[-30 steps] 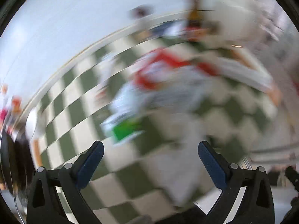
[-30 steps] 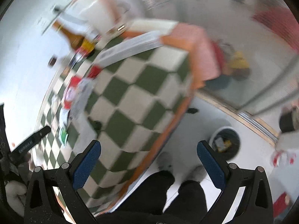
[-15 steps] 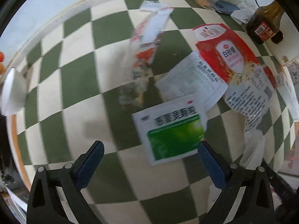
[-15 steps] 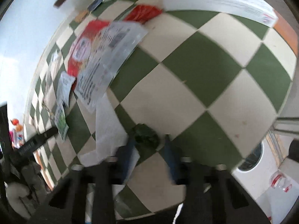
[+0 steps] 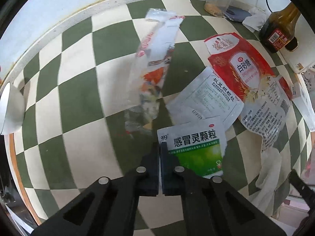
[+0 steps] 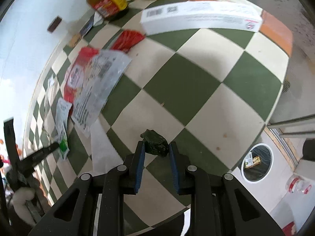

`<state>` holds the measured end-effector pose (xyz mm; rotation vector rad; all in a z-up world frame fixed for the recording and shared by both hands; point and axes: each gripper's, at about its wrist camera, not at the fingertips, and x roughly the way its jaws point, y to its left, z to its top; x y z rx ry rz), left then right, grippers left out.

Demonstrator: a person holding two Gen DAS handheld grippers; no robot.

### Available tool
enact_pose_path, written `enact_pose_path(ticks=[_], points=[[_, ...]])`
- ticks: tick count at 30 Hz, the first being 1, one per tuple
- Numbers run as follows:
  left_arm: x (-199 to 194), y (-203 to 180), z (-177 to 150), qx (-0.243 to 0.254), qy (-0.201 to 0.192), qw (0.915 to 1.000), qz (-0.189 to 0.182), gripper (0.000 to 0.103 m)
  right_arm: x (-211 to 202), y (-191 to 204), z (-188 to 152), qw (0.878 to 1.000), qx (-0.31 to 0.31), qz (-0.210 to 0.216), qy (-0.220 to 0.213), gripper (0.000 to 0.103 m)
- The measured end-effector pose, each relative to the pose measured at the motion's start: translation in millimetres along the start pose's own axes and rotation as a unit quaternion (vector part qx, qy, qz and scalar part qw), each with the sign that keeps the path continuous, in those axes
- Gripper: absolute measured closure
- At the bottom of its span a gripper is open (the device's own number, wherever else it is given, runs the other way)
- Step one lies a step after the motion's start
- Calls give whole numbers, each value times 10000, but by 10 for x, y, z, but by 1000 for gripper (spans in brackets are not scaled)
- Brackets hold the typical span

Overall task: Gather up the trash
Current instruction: 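Carry the sachet and dark wrapper to the bin and open both tools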

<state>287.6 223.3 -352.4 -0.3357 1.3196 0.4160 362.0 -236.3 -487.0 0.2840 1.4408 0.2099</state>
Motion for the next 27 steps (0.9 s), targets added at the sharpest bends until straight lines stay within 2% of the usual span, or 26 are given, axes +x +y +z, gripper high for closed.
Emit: enact_pose_path(ticks=[7, 10, 20, 23, 27], points=[[-473, 157, -215, -81, -310, 9994, -139, 103, -158, -80, 5, 9996, 119, 147, -185, 77], [-762, 181, -241, -88, -565, 9981, -234, 103, -238, -114, -14, 9992, 162, 228, -278, 77], [-1398, -514, 51, 366, -1326, 9893, -477, 103, -626, -321, -13, 9955, 384, 497, -705, 78], [-1585, -790, 39, 647, -1456, 9851, -651, 103, -821, -466, -39, 9925, 519, 588, -936, 78], [-1757, -1388, -63, 1269, -1565, 9755, -885, 103, -1101, -843, -157, 9861, 858, 635, -1271, 78]])
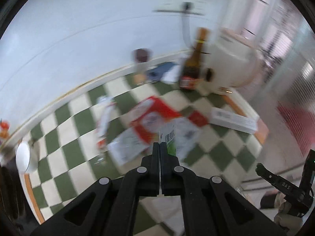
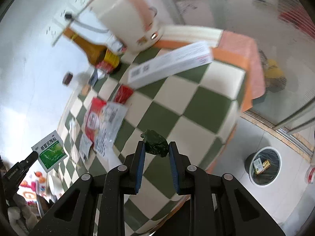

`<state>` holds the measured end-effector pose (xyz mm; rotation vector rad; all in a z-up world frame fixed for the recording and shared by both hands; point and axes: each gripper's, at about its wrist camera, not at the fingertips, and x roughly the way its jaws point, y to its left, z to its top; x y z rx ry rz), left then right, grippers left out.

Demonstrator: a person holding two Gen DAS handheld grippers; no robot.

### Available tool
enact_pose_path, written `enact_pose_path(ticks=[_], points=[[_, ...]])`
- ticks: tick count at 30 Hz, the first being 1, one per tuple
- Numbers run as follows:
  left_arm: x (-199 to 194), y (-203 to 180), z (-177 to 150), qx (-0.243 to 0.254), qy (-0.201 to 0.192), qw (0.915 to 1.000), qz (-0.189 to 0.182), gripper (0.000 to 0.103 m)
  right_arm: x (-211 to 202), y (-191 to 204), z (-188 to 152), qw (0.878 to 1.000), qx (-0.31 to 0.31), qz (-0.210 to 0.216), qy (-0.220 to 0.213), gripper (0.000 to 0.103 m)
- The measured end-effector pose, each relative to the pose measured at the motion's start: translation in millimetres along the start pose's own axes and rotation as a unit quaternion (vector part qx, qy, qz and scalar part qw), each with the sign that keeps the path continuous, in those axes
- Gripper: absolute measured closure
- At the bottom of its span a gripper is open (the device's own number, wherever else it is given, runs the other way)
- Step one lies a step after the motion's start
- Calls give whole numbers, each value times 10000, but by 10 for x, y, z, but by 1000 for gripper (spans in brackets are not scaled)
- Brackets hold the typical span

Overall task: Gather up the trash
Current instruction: 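Carry the sachet and dark wrapper to the bin and open both tools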

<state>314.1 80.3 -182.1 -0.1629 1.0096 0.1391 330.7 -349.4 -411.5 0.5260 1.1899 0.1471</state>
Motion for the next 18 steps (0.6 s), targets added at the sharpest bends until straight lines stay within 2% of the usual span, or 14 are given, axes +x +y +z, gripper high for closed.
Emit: enact_pose_path(ticks=[4, 8, 11, 14, 16, 18], points=[[40, -821, -20, 740, 87, 9963, -431, 103, -343, -567, -69, 9982, 478, -155, -341, 78], [154, -1770, -215, 1550, 302, 9833, -906, 103, -655, -1368, -211, 9900, 1165, -514, -600, 78], [291, -2505, -490, 2150, 537, 9673, -1233, 103, -864, -2081, -424, 9780, 1745, -869, -740, 78], [512, -3279, -917, 2731, 904, 9453, -1539, 103, -993, -2774, -690, 9630, 2297, -1160, -801, 78], [675, -3662, -1208, 3015, 1136, 9320, -1661, 103, -1014, -3265, -922, 9513, 2673, -1316, -788, 78], [960, -4075, -1608, 3252, 1540, 9154, -1807, 103, -960, -3727, -1149, 9400, 3010, -1422, -746, 78]])
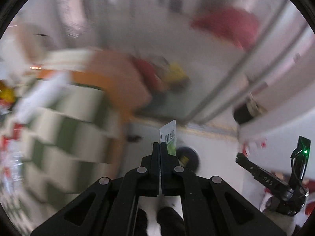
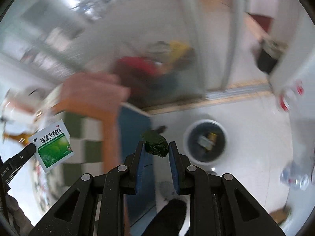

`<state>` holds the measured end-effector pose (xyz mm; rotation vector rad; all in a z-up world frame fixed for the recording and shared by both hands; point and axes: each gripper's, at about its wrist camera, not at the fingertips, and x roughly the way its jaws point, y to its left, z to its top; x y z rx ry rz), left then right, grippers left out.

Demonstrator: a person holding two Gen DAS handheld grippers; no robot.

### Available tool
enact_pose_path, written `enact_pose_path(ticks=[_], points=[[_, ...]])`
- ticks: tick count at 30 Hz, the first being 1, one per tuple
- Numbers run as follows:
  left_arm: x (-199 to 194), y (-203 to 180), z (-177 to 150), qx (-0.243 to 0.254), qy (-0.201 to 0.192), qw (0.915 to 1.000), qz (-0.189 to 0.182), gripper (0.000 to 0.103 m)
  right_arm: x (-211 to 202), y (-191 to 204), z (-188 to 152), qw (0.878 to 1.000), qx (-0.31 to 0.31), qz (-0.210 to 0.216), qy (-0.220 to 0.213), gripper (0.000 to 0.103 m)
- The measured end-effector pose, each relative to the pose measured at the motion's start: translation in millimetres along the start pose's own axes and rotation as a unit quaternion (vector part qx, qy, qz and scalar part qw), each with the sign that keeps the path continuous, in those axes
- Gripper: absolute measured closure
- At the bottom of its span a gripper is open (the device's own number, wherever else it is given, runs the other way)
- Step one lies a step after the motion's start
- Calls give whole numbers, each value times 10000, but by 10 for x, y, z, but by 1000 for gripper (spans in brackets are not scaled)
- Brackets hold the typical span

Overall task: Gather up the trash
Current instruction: 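Carry the sachet and dark wrapper to the bin and open both tools, then swing both tools back toward the checkered table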

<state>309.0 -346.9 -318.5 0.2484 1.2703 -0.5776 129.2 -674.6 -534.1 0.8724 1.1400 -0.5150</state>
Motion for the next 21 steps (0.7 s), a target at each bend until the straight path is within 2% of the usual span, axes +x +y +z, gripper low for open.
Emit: enact_pose_path(ticks=[2, 4, 6, 10, 14, 16, 17, 19, 21], points=[[626, -323, -45, 81, 446, 9986, -263, 103, 260, -464, 28, 9994, 307, -113, 120, 78], [1201, -516, -130, 78, 816, 9959, -394, 103, 688, -995, 20, 9972, 635, -190, 336, 78], [1984, -688, -282, 8, 1279, 9902, -562, 103, 1111, -1390, -3, 9949, 830, -213, 530, 78], [3229, -925, -571, 46, 1824, 9819, -513, 103, 2162, -2037, -83, 9893, 1123, -160, 913, 78], [4336, -1019, -882, 203, 2278, 9726, -416, 102, 3026, -2378, -228, 9859, 1168, -60, 1194, 78], [4719, -1011, -1000, 280, 2427, 9695, -180, 102, 3442, -2455, -284, 9848, 1087, -14, 1358, 77], [4875, -1003, -1063, 302, 2454, 9688, -179, 100, 3642, -2493, -309, 9844, 1046, -43, 1415, 77], [5007, -988, -1150, 452, 2467, 9680, -34, 99, 3892, -2531, -374, 9826, 1039, -102, 1536, 73], [5055, -954, -1202, 579, 2402, 9688, 208, 87, 4025, -2554, -439, 9810, 1059, -138, 1619, 52]])
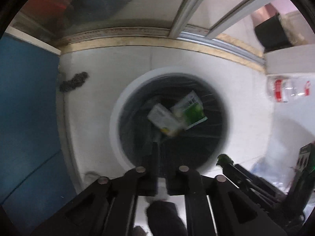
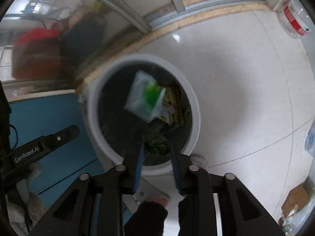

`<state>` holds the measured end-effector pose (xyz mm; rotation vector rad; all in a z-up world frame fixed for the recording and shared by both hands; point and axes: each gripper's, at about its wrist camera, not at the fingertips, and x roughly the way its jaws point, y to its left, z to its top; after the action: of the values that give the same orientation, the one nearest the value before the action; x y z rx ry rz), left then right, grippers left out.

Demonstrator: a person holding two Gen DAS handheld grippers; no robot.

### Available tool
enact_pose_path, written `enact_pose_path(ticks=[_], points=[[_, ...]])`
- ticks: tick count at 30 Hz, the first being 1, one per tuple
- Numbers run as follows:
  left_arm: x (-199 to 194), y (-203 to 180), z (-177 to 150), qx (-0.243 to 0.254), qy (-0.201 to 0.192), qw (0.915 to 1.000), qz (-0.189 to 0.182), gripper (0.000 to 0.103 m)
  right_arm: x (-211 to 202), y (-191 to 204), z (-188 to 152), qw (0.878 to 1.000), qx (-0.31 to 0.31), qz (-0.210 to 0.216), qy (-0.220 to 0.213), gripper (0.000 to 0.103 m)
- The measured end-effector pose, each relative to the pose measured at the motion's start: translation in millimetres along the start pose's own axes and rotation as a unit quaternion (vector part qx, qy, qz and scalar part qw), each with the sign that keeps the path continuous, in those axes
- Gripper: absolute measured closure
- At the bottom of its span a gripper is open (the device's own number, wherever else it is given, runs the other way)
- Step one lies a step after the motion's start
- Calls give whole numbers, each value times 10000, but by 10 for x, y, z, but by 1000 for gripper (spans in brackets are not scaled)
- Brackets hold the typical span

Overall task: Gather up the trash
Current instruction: 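Swing both tools back toward the checkered table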

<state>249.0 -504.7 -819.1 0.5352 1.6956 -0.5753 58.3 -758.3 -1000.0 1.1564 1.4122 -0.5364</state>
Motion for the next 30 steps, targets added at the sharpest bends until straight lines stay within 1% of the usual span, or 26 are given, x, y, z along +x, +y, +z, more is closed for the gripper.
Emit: enact_pose_path(ticks=[1, 2, 3, 4, 5, 7, 8, 11, 13, 15, 17, 20, 22, 23, 24, 28, 30], points=[[-7, 34, -26, -1, -47, 10000, 70, 57, 18, -11, -12, 10000, 8, -59, -34, 35], [-67, 49, -64, 2, -149, 9997, 197, 16, 14, -9, -41, 9999, -2, -102, -68, 28], [-118, 70, -94, 21, -236, 9993, 288, 3, -28, -6, -66, 9998, -11, -159, -110, 26], [-235, 128, -143, 54, -347, 9987, 367, 0, -67, -4, -92, 9997, -24, -219, -140, 18], [-373, 127, -197, 114, -461, 9975, 525, 0, -174, 23, -131, 9990, -83, -391, -210, 7], [-582, 151, -273, 202, -629, 9953, 715, 0, -407, 105, -209, 9969, -236, -632, -392, 0], [-662, 167, -311, 211, -686, 9945, 762, 0, -516, 132, -241, 9962, -291, -688, -457, 0], [-1090, 155, -488, 231, -863, 9918, 916, 0, -1027, 313, -428, 9892, -552, -1123, -758, 0], [-1456, 129, -649, 246, -1061, 9894, 958, 0, -1335, 434, -525, 9850, -645, -1309, -924, 0], [-1786, 114, -793, 220, -1158, 9878, 1022, 0, -1747, 591, -688, 9801, -732, -1471, -1110, 0], [-2060, 105, -907, 168, -1212, 9876, 986, 0, -2131, 701, -820, 9778, -767, -1496, -1248, 0], [-2641, 66, -1168, 115, -1359, 9863, 928, 0, -2691, 868, -1089, 9763, -786, -1480, -1370, 0], [-2987, 43, -1328, 105, -1449, 9855, 875, 0, -3096, 977, -1294, 9747, -837, -1460, -1469, 0], [-3101, 25, -1377, 98, -1482, 9853, 850, 0, -3279, 1008, -1396, 9739, -852, -1457, -1519, 0], [-3312, 9, -1484, 93, -1544, 9845, 821, 0, -3432, 1048, -1475, 9735, -867, -1435, -1554, 0], [-3857, -28, -1757, 104, -1683, 9834, 673, 0, -4136, 1226, -1826, 9697, -973, -1351, -1789, 0], [-4059, -37, -1857, 132, -1752, 9826, 608, 0, -4395, 1305, -1964, 9662, -1044, -1376, -1916, 0]])
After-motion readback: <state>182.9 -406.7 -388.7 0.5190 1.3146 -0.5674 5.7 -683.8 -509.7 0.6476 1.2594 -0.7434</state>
